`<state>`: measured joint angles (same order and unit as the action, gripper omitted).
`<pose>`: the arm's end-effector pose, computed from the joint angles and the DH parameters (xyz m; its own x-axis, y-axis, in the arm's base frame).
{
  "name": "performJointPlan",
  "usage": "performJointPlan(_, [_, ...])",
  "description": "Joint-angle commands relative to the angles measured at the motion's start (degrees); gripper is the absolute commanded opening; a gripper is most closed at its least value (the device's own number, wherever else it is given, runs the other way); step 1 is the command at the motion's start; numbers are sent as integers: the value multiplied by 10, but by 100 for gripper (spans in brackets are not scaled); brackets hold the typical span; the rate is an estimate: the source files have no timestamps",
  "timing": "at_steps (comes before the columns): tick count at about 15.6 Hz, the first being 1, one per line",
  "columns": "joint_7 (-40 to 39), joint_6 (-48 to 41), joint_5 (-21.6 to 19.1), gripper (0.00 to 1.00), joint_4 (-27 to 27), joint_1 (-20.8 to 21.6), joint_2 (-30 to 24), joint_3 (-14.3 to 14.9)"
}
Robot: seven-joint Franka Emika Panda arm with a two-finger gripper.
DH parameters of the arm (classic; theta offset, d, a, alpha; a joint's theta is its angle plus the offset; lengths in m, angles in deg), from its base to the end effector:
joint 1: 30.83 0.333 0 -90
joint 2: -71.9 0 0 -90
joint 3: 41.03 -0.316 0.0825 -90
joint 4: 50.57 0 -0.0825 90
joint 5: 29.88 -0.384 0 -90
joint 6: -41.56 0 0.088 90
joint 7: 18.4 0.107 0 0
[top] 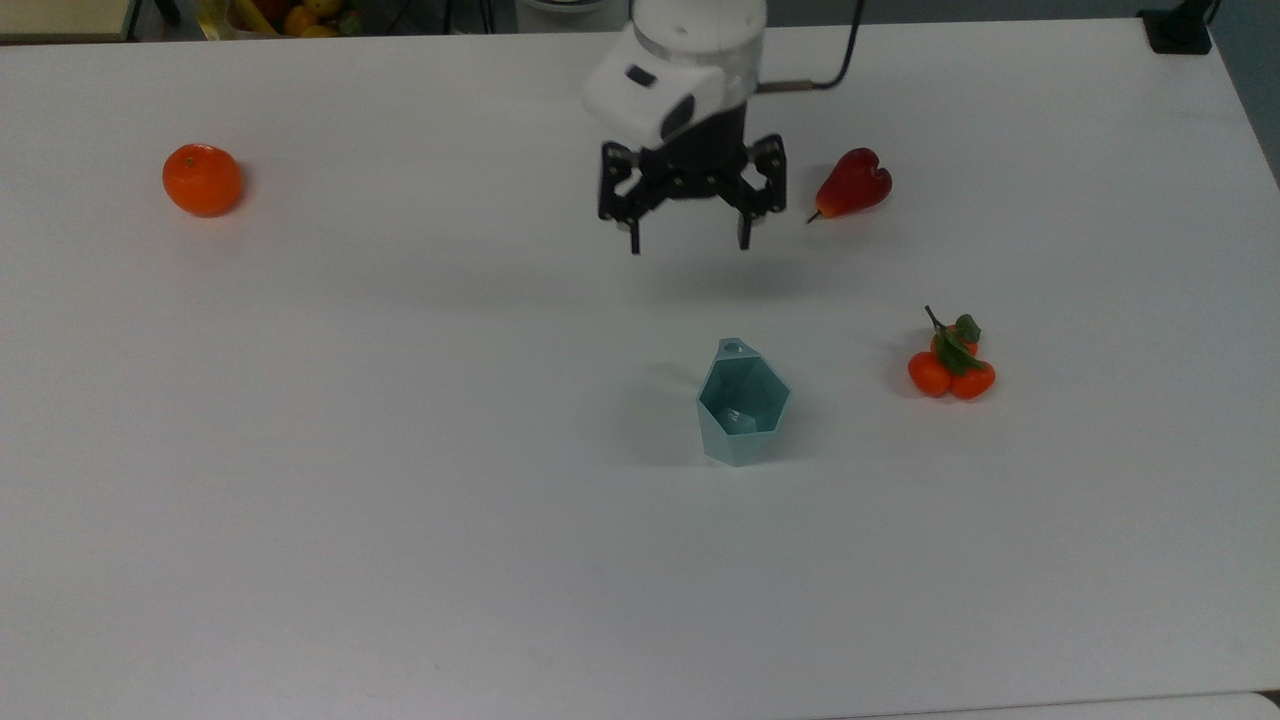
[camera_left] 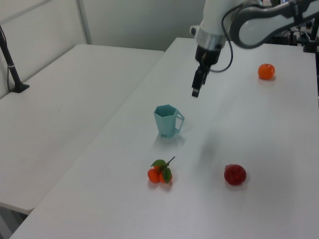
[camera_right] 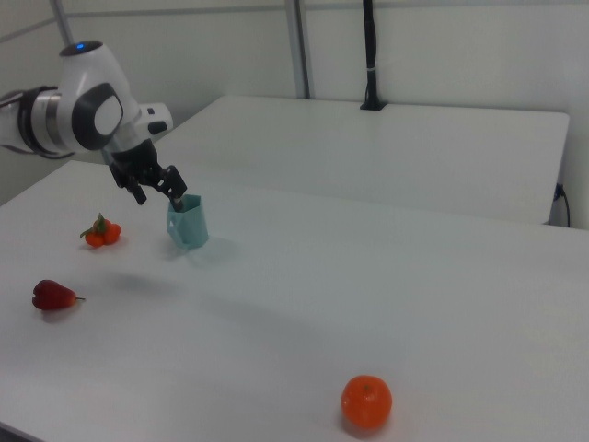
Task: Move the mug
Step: 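Move the open gripper down toward the teal hexagonal mug's rim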
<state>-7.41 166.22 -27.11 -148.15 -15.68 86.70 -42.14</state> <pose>0.6303 0.1808 0.4617 0.9701 0.1109 0.2159 0.1139 -0.9935 -0.0014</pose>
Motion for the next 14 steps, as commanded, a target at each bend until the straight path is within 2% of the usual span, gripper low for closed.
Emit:
performJointPlan(1, [22, 30, 26, 100, 33, 30, 67, 7])
performJointPlan(5, [93, 90, 42, 100, 34, 32, 107, 7])
performJointPlan(10, [103, 120, 52, 88, 41, 34, 132, 7])
performJointPlan(11, [103, 124, 59, 80, 42, 35, 138, 7])
performJointPlan(14, [104, 137, 79, 63, 42, 40, 148, 7])
